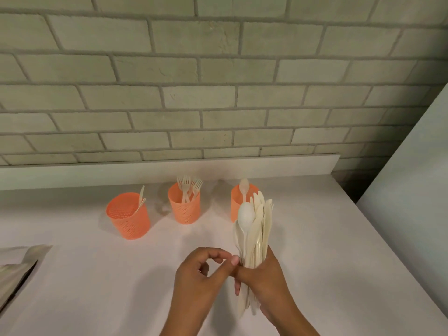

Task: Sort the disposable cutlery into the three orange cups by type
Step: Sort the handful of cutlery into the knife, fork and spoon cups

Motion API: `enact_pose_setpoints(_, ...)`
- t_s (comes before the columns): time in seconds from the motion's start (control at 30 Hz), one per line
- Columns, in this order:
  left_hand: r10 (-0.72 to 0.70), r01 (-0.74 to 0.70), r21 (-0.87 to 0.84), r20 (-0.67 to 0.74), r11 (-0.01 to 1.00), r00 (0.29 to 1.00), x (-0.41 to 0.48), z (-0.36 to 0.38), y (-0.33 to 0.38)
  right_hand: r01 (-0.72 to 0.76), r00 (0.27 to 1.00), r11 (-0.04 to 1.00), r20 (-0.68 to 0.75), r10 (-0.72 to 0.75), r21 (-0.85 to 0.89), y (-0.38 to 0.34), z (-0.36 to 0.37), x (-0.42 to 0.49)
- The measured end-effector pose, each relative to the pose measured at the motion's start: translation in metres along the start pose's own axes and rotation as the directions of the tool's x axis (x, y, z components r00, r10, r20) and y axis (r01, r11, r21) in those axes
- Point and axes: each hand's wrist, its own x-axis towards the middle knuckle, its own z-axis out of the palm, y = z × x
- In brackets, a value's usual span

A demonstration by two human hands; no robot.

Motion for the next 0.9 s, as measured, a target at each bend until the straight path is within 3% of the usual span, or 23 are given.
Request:
enact_pose_setpoints(0.17, -0.003, 0.002, 0.183, 0.003, 0.983, 1.000, -0.006, 0.006, 0.002, -0.055, 0.998, 0.997, -0.009, 0.055, 0.055, 0.003, 0.010, -0.004)
enact_pose_setpoints(0.33, -0.066, 0.037, 0.241, 0.114, 0.970, 0.991, -0.003, 0.000, 0.007, -0.050, 0.999, 0.995, -0.017, 0.048, -0.089, 0.005, 0.008, -0.007)
enact_pose_setpoints(0.5, -0.094, 0.063, 0.168, 0.185, 0.984, 0.978, 0.004, -0.005, 0.006, -0.012, 0.998, 0.993, 0.059, 0.019, -0.120, 0.010, 0.002, -0.006)
enact_pose_setpoints(0.67, -0.173, 0.201, -0.043, 0.355, 0.979, 0.919, 0.008, -0.013, 0.007, 0.006, 0.972, 1.000, 0.234, -0.005, -0.007, 0.004, -0.003, -0.003)
enact_pose_setpoints(0.77, -0.137, 0.177, -0.110, 0.297, 0.978, 0.945, 0.013, -0.021, 0.007, -0.058, 0.962, 0.991, 0.273, 0.023, 0.124, 0.004, -0.005, -0.004)
enact_pose_setpoints(0.9, -0.167, 0.166, -0.308, 0.022, 0.937, 0.986, 0.040, -0.047, 0.011, -0.105, 0.979, 0.974, 0.192, 0.066, 0.199, 0.006, -0.008, 0.000)
